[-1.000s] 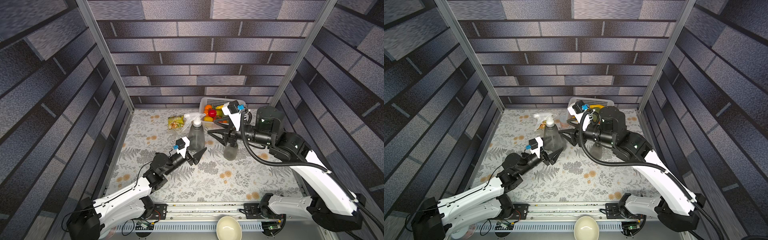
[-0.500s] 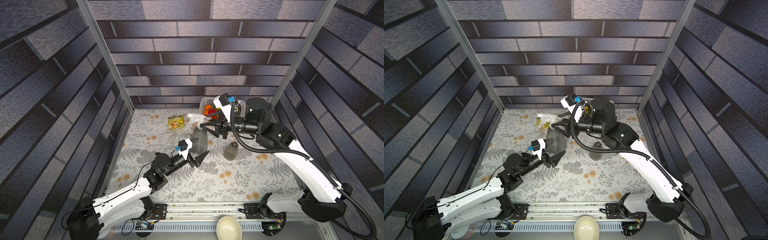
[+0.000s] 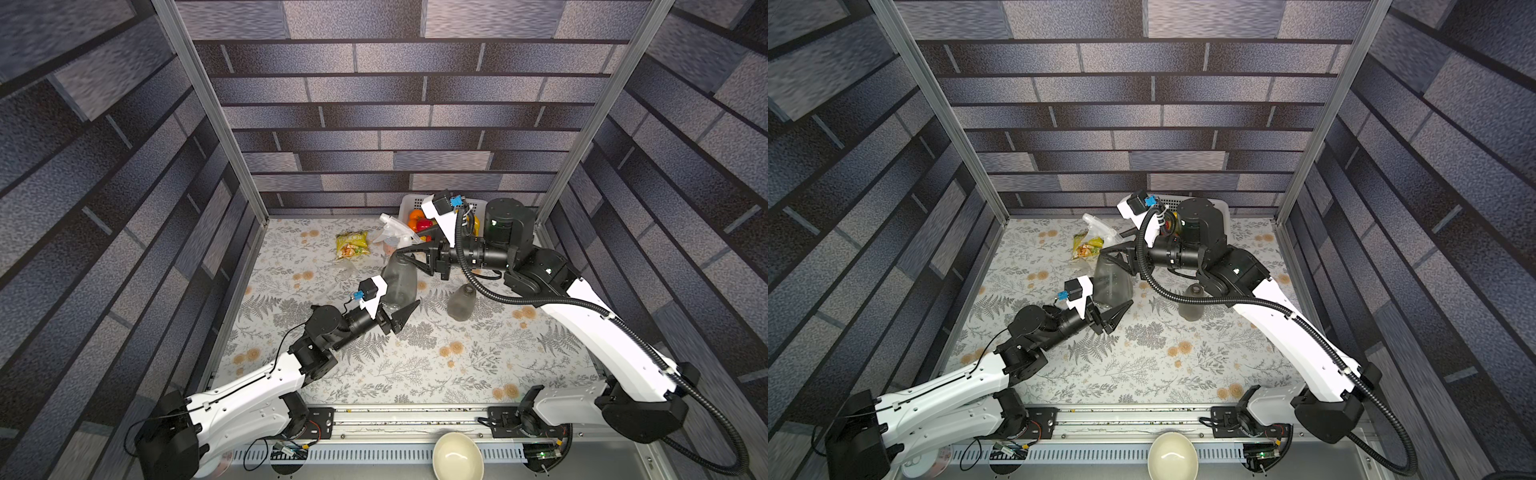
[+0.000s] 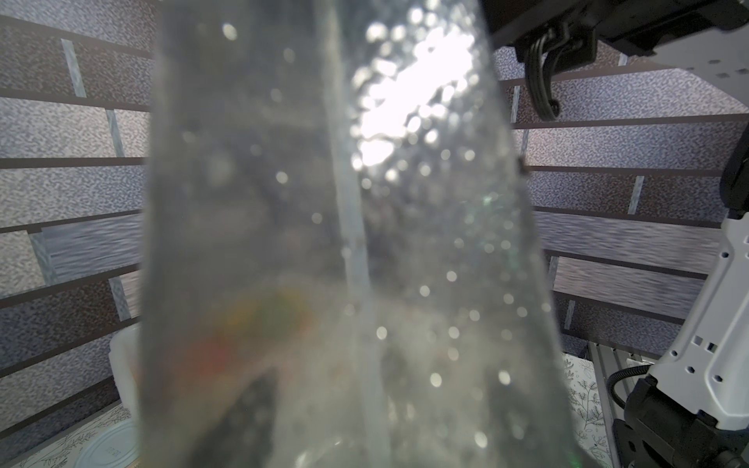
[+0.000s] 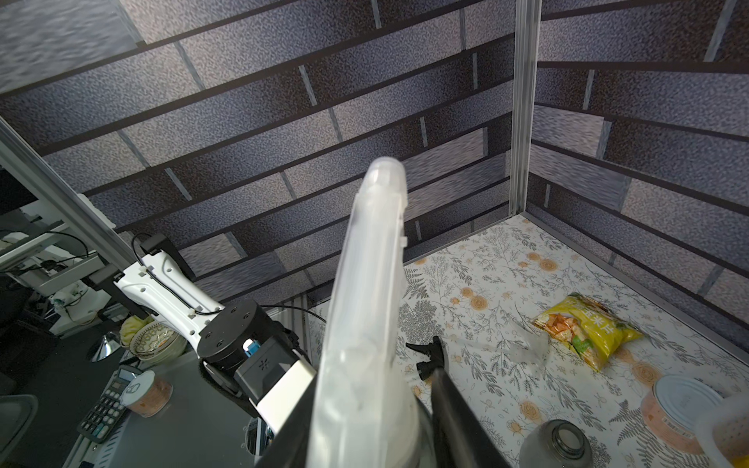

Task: Attach spray nozzles to spray bottles
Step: Screw the spray nozzle on the spray bottle.

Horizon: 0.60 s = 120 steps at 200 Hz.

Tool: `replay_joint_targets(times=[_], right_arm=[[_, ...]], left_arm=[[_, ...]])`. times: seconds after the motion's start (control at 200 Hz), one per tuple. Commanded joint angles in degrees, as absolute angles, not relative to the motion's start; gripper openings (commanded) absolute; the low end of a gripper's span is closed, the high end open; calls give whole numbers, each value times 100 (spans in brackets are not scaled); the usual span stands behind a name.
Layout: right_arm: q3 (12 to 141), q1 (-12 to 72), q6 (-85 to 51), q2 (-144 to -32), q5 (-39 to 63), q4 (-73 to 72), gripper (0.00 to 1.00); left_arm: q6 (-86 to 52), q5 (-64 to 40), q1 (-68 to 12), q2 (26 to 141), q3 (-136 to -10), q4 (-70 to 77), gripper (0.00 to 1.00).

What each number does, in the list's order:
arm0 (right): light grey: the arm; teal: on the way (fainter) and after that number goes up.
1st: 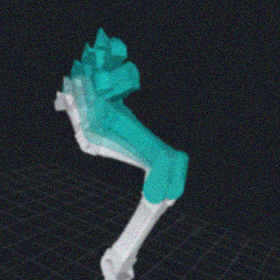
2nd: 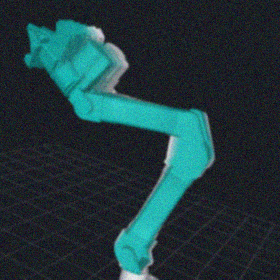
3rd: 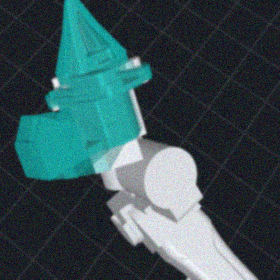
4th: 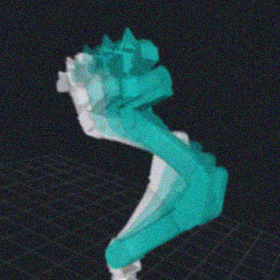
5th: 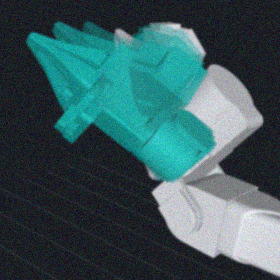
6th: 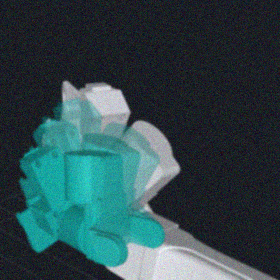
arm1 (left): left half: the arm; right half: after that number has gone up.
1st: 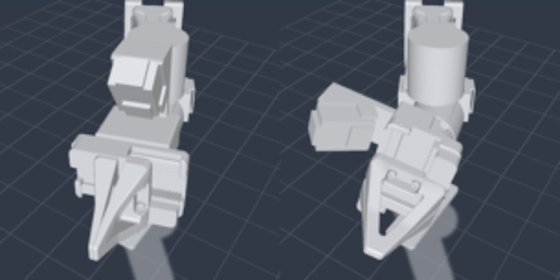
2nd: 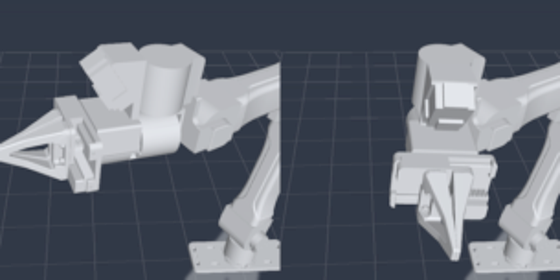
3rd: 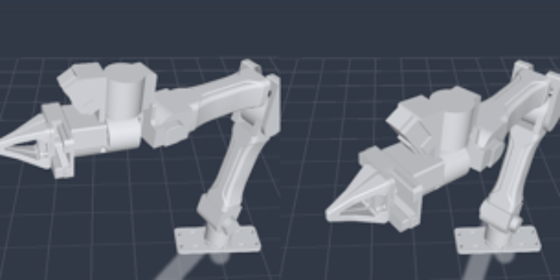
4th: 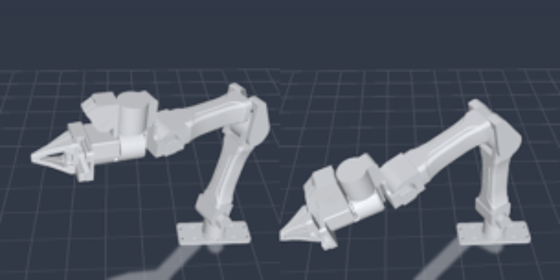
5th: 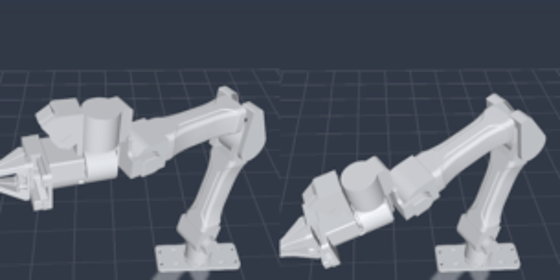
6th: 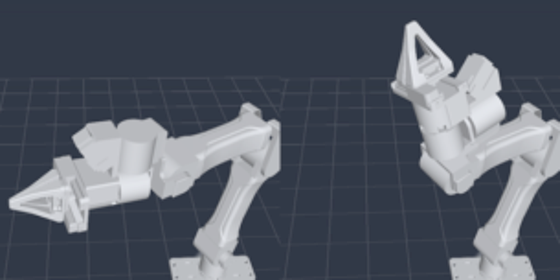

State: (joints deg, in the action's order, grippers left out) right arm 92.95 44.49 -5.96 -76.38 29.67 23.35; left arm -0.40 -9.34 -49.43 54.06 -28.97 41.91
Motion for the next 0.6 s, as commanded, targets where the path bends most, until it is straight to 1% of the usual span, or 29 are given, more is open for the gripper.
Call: replay_joint_targets(times=[0.0, 0.145, 0.235, 0.356, 0.431, 0.476, 0.521, 0.551, 0.596], right_arm=[[9120, 4449, -798, -7578, 2907, 2130, 35], [9047, 4586, -775, -7537, 2496, 2171, 30], [8968, 4723, -773, -7549, 1936, 2210, 24], [8913, 5033, -762, -7585, 1071, 2259, 21], [8886, 5299, -739, -7625, 285, 2271, 20], [8918, 5505, -761, -7684, -499, 2319, 18], [8905, 5648, -773, -7720, -914, 2293, 17], [8886, 5772, -837, -7761, -1443, 2266, 17], [8903, 5907, -912, -7817, -1922, 2245, 17]], left_arm=[[151, -892, -4983, 5438, -3194, 4522, 60], [218, -733, -4975, 5553, -3254, 4610, 60], [284, -622, -4975, 5638, -3302, 4665, 60], [444, -497, -4983, 5766, -3361, 4730, 60], [580, -379, -4990, 5839, -3405, 4770, 61], [631, -305, -4992, 5883, -3418, 4854, 61], [690, -245, -4992, 5925, -3436, 4915, 60], [724, -203, -5001, 5960, -3450, 4975, 60], [777, -143, -5009, 6016, -3453, 5075, 60]])
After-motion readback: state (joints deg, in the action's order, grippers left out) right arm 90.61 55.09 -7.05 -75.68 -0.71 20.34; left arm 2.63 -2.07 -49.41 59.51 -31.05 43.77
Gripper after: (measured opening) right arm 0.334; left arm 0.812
